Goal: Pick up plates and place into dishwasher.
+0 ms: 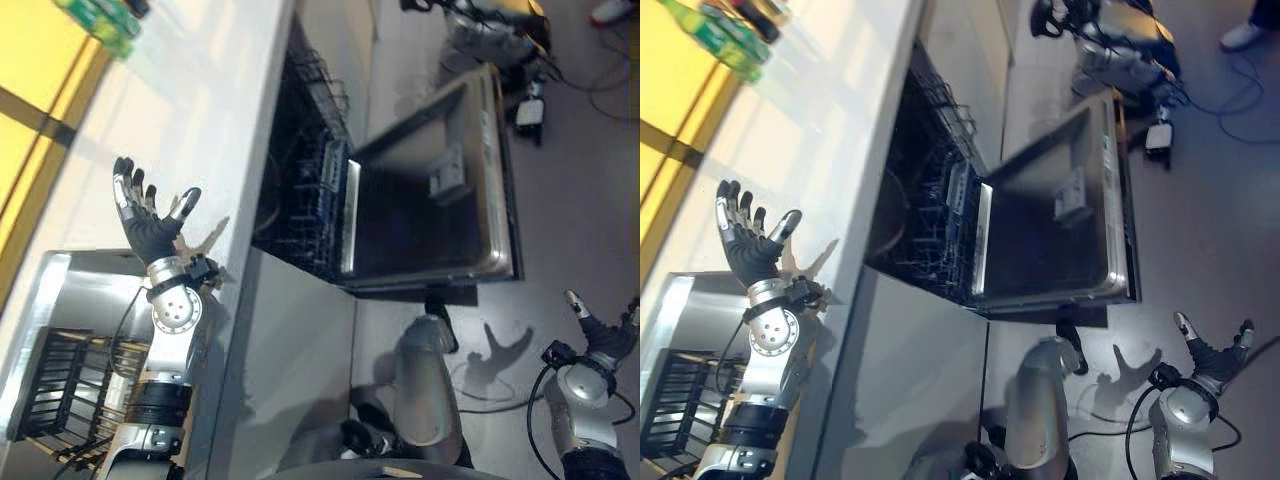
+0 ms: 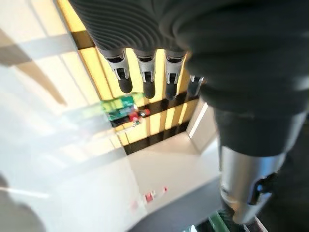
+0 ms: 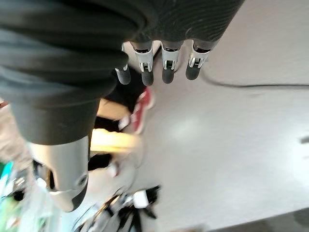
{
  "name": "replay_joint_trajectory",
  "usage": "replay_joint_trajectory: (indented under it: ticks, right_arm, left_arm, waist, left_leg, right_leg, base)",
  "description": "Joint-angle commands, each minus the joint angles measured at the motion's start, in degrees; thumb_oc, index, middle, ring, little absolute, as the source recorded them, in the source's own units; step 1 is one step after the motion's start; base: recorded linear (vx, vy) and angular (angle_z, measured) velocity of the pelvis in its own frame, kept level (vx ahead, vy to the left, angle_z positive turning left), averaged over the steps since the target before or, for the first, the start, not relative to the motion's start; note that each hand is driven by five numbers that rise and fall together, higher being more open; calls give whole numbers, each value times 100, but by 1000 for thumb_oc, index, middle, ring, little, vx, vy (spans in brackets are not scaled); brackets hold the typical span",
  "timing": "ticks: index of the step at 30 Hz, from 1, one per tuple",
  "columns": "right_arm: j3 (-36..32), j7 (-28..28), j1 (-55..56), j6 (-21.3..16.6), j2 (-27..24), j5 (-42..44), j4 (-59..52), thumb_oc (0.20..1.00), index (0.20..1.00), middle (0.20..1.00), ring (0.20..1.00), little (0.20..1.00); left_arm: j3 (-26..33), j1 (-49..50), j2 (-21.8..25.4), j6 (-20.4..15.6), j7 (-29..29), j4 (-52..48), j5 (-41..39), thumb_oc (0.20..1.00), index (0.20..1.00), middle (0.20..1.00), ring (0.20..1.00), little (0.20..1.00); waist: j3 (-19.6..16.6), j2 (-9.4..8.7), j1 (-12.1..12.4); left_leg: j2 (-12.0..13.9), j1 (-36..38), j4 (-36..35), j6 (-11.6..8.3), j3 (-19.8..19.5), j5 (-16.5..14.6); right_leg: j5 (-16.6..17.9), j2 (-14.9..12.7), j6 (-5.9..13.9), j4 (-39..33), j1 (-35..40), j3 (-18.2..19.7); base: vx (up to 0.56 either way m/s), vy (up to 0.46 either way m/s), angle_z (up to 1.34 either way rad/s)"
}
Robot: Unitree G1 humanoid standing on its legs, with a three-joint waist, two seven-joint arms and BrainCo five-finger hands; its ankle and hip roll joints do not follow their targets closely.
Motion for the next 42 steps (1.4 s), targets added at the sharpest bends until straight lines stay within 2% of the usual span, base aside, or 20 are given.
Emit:
replay_joint_trajectory:
  ticks: [1,6,7,9,11,13,14,15,16,17,19,20,22,23,25,26,28,33,42]
  right_arm:
    - [280,445,-215,-594,-160,933,6,1000,1000,1000,1000,1000]
    - [480,1221,-560,-624,-277,1639,211,1000,1000,1000,1000,1000]
    - [537,1616,-702,-612,-314,1959,300,1000,1000,1000,1000,1000]
    - [604,1984,-891,-615,-344,2279,393,1000,1000,1000,1000,1000]
    - [700,2428,-1152,-447,-379,2636,362,1000,1000,1000,1000,1000]
    - [782,2540,-1430,-478,-405,2559,370,1000,1000,1000,1000,1000]
    - [856,2541,-1592,-473,-426,2425,348,1000,1000,1000,1000,1000]
    - [912,2588,-1718,-458,-432,2390,307,1000,1000,1000,1000,1000]
    - [1043,2647,-1999,-277,-419,2345,178,1000,1000,1000,1000,1000]
    - [1139,2738,-2217,-111,-423,2295,121,1000,1000,1000,1000,1000]
    - [1307,2995,-2580,256,-494,2117,54,1000,1000,1000,1000,1000]
    - [1357,3127,-2700,401,-533,2132,48,1000,1000,1000,1000,1000]
    - [1591,3630,-3140,882,-688,1887,-20,1000,1000,1000,1000,1000]
    - [1683,3738,-3261,973,-735,1856,-71,1000,1000,1000,1000,1000]
    - [1864,4022,-3512,1282,-823,1883,-209,1000,1000,1000,1000,1000]
    - [1913,4104,-3582,1393,-864,1897,-265,1000,1000,1000,1000,1000]
    - [2026,4319,-3718,1560,-943,1987,-374,1000,1000,1000,1000,1000]
    - [2259,4528,-3855,1705,-904,2082,-1066,1000,1000,1000,1000,1000]
    - [2345,4681,-3772,1532,-711,1994,-1588,1000,1000,1000,1000,1000]
  left_arm:
    - [258,-257,-239,-341,289,71,285,1000,1000,1000,1000,1000]
    - [264,-281,-159,-272,224,-26,162,1000,1000,1000,1000,1000]
    - [289,-226,-156,-249,165,-116,130,1000,1000,1000,1000,1000]
    - [317,-171,-165,-220,61,-245,84,1000,1000,1000,1000,1000]
    - [269,-140,-158,-143,60,-426,145,1000,1000,1000,1000,1000]
    - [192,-158,-137,-69,90,-515,159,1000,1000,1000,1000,1000]
    - [149,-164,-119,-20,84,-557,149,1000,1000,1000,1000,1000]
    - [139,-170,-107,20,94,-597,154,1000,1000,1000,1000,1000]
    - [66,-129,-90,44,111,-669,164,1000,1000,1000,1000,1000]
    - [36,-116,-84,79,103,-705,146,1000,1000,1000,1000,1000]
    - [18,-89,-69,108,75,-786,132,1000,1000,1000,1000,1000]
    - [34,-88,-59,103,48,-813,112,1000,1000,1000,1000,1000]
    - [33,-113,-27,128,-69,-877,99,1000,1000,1000,1000,1000]
    - [23,-134,-2,160,-91,-886,117,1000,1000,1000,1000,1000]
    - [-9,-198,18,210,-138,-879,112,1000,1000,1000,1000,1000]
    - [-4,-225,28,230,-146,-879,106,1000,1000,1000,1000,1000]
    - [-12,-264,26,243,-146,-855,101,1000,1000,1000,1000,1000]
    - [-23,-337,88,177,-155,-760,43,1000,1000,1000,1000,1000]
    - [81,-463,191,186,-223,-610,-77,1000,1000,1000,1000,1000]
  waist:
    - [307,274,-142]
    - [595,451,-84]
    - [605,488,-14]
    - [605,514,84]
    - [605,536,195]
    - [605,554,292]
    - [605,570,360]
    - [605,564,385]
    - [605,564,470]
    - [605,570,536]
    - [605,556,636]
    - [605,546,658]
    - [605,510,782]
    - [604,493,824]
    - [602,419,899]
    - [605,391,913]
    - [605,339,962]
    - [604,185,1055]
    - [549,-19,1211]
  left_leg:
    - [-79,-855,1160,432,-199,39]
    - [-180,-1331,2039,453,-343,-270]
    - [-212,-1506,2256,464,-411,-342]
    - [-202,-1782,2571,459,-468,-419]
    - [-186,-2123,2907,440,-535,-484]
    - [-179,-2406,3184,406,-542,-536]
    - [-168,-2488,3384,319,-625,-718]
    - [-157,-2627,3372,385,-557,-572]
    - [-146,-2802,3519,365,-611,-608]
    - [-135,-2855,3673,279,-719,-775]
    - [-112,-3017,3809,256,-808,-808]
    - [-103,-3106,3738,323,-770,-642]
    - [-37,-3195,3816,294,-866,-654]
    - [-18,-3159,3887,218,-950,-790]
    - [13,-3170,3885,179,-1011,-758]
    - [9,-3204,3758,239,-968,-560]
    - [-4,-3172,3689,213,-1014,-499]
    - [-13,-2960,3303,173,-1129,-326]
    - [-61,-2414,2511,189,-1291,-84]
  right_leg:
    - [-262,-116,-333,986,-639,306]
    - [-717,-102,-535,1705,-1102,388]
    - [-820,-114,-585,1883,-1222,425]
    - [-926,-174,-645,2123,-1405,434]
    - [-1040,-208,-697,2402,-1635,460]
    - [-1141,-240,-727,2640,-1811,461]
    - [-1370,-235,-702,2876,-1856,485]
    - [-1202,-282,-750,2818,-1964,447]
    - [-1255,-317,-756,2962,-2065,437]
    - [-1460,-310,-720,3163,-2081,463]
    - [-1511,-343,-728,3301,-2164,463]
    - [-1325,-390,-770,3197,-2223,429]
    - [-1355,-459,-770,3288,-2216,407]
    - [-1530,-445,-727,3412,-2156,424]
    - [-1516,-476,-713,3401,-2093,368]
    - [-1304,-517,-752,3243,-2103,307]
    - [-1248,-532,-745,3153,-2028,256]
    - [-1042,-501,-665,2714,-1727,116]
    - [-711,-400,-533,1981,-1130,-40]
  base:
    - [-142,45,7]
    - [-17,-17,2]
    - [23,-59,13]
    - [-3,-71,18]
    - [-27,-86,16]
    - [-13,-108,21]
    - [-71,-115,15]
    - [-65,-126,13]
    - [-61,-114,17]
    - [27,-122,26]
    - [-21,-59,23]
    - [-90,-47,16]
    - [2,-69,19]
    - [91,-77,3]
    - [7,-59,-9]
    - [-72,-33,8]
    - [-39,-24,15]
    - [-4,-24,-11]
    - [21,-19,3]
